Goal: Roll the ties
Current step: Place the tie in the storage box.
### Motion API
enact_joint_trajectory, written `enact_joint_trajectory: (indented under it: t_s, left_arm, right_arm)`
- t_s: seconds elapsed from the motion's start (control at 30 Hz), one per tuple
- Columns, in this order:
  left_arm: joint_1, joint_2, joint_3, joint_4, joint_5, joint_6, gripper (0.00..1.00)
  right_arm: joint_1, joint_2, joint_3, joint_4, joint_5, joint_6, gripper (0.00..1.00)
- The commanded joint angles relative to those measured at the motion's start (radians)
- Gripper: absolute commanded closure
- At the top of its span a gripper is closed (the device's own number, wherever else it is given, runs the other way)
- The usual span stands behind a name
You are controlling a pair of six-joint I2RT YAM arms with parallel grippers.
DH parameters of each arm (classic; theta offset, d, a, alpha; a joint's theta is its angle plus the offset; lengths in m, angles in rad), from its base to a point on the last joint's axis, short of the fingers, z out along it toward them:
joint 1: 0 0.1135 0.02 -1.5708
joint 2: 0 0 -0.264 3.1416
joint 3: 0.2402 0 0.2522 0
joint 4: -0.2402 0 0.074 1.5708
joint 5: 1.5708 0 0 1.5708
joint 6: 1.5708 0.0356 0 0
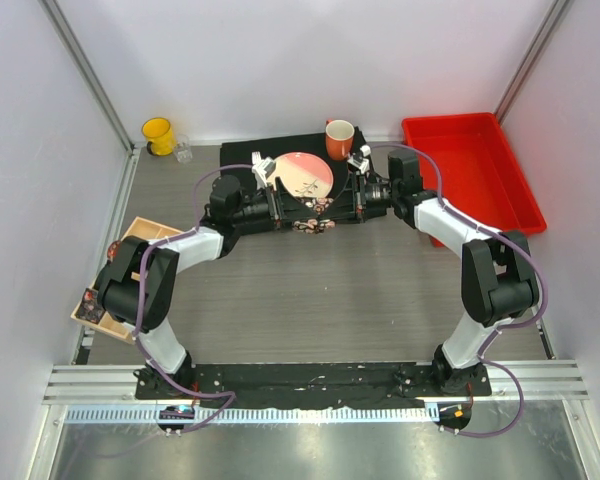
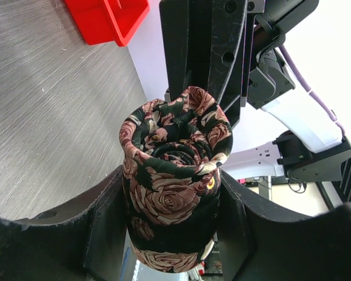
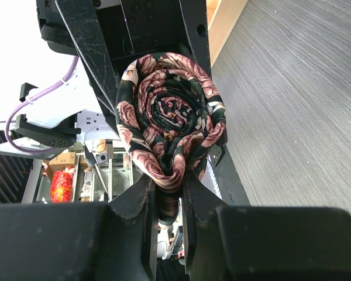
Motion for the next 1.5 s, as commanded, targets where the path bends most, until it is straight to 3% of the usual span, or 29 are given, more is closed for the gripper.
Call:
enact_joint_trajectory:
  t_s: [0.0, 0.03, 0.07, 0.17, 0.23, 0.37, 0.43, 0.47, 0.53, 0.57, 0.63, 0.77, 0.9, 1.07, 1.27, 1.47]
  left_arm:
    - [-0.005, -0.017, 0.003, 0.064, 0.023, -0.001, 0.72]
    - [-0.002, -0.022, 0.009, 0.047, 0.029, 0.008, 0.83]
    - [0.000, -0.032, 0.012, 0.033, 0.036, 0.033, 0.87]
    - [0.007, -0.060, 0.029, -0.115, 0.054, 0.131, 1.00]
    - [0.021, -0.080, 0.029, -0.216, 0.063, 0.175, 1.00]
    - [0.062, -0.127, 0.045, -0.486, 0.069, 0.371, 1.00]
    - [0.076, -0.160, 0.078, -0.632, 0.066, 0.486, 1.00]
    - [0.085, -0.170, 0.098, -0.834, 0.057, 0.654, 1.00]
    - [0.093, -0.201, 0.172, -1.047, 0.013, 0.825, 1.00]
    - [0.107, -0.207, 0.195, -1.232, -0.015, 0.914, 1.00]
    - [0.130, -0.220, 0.264, -1.386, -0.067, 1.105, 1.00]
    - [0.266, -0.215, 0.371, -1.777, -0.176, 1.364, 1.00]
    - [0.394, -0.187, 0.462, -2.040, -0.248, 1.596, 1.00]
    - [0.550, -0.204, 0.469, -2.181, -0.352, 1.757, 1.00]
    - [0.625, -0.203, 0.463, -2.246, -0.549, 1.927, 1.00]
    - [0.742, -0.111, 0.492, -2.239, -0.549, 1.992, 1.00]
  right_arm:
    - [0.012, -0.054, -0.001, 0.037, -0.013, 0.009, 0.99]
    - [0.012, -0.054, -0.001, 0.037, -0.013, 0.006, 0.99]
    - [0.012, -0.054, 0.002, 0.028, -0.012, -0.004, 0.97]
    - [0.012, -0.054, 0.027, -0.048, -0.001, -0.051, 0.79]
    - [0.012, -0.053, 0.038, -0.094, 0.006, -0.100, 0.72]
    - [0.012, -0.054, 0.067, -0.211, 0.019, -0.185, 0.47]
    - [0.012, -0.054, 0.081, -0.255, 0.022, -0.246, 0.41]
    - [0.012, -0.053, 0.097, -0.312, 0.032, -0.273, 0.34]
    - [0.012, -0.050, 0.114, -0.370, 0.045, -0.356, 0.24]
    - [0.011, -0.041, 0.131, -0.421, 0.055, -0.379, 0.11]
    - [0.011, -0.035, 0.154, -0.514, 0.072, -0.472, 0.04]
    - [0.011, 0.008, 0.245, -0.740, 0.138, -0.698, 0.02]
    - [0.011, 0.054, 0.300, -0.874, 0.166, -0.824, 0.00]
    - [0.011, 0.084, 0.322, -0.929, 0.191, -0.877, 0.00]
    - [0.012, 0.100, 0.329, -0.941, 0.214, -0.893, 0.00]
    - [0.011, 0.136, 0.400, -1.024, 0.253, -0.962, 0.01]
